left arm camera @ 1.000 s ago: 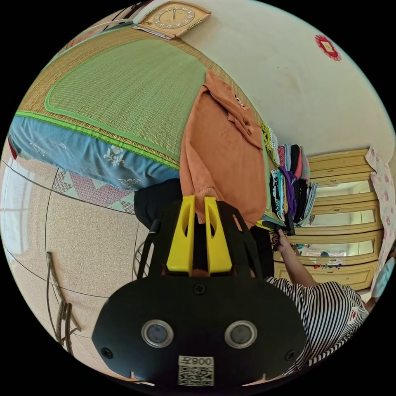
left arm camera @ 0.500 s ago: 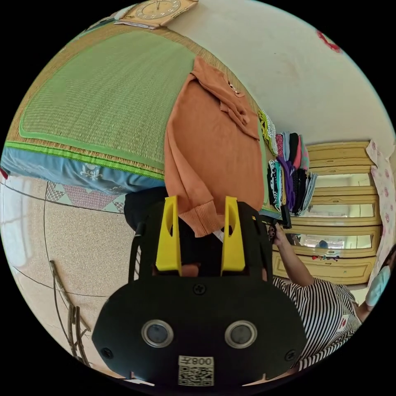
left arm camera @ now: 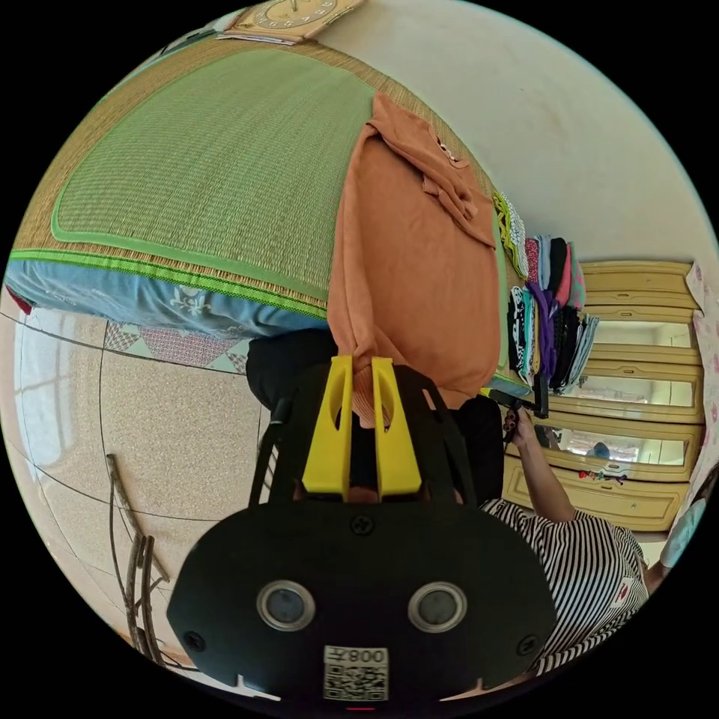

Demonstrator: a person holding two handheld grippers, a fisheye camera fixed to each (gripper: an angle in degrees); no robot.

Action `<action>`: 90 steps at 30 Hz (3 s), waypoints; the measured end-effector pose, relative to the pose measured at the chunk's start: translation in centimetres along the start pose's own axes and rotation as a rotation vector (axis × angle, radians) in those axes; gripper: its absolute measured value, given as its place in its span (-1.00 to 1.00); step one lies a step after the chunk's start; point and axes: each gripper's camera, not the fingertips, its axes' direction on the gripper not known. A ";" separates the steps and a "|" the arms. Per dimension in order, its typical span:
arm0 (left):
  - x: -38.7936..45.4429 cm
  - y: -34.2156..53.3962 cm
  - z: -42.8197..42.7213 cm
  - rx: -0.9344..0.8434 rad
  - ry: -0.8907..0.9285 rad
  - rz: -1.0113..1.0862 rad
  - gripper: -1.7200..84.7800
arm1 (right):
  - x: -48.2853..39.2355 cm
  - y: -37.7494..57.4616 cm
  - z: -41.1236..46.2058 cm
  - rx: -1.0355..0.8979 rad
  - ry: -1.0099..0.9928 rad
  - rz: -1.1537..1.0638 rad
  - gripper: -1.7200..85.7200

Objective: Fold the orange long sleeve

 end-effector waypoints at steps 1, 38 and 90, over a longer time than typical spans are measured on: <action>-0.1 0.0 0.1 0.006 0.013 -0.009 -0.87 | 0.0 -0.1 0.1 -0.009 0.002 -0.008 -0.68; -3.6 0.2 0.3 0.095 0.222 -0.010 -0.79 | 5.7 7.2 -6.0 0.187 -0.470 0.027 -0.80; -9.5 2.6 2.3 0.131 0.501 -0.136 -0.83 | 6.1 12.8 -0.9 0.267 -0.675 0.113 -0.81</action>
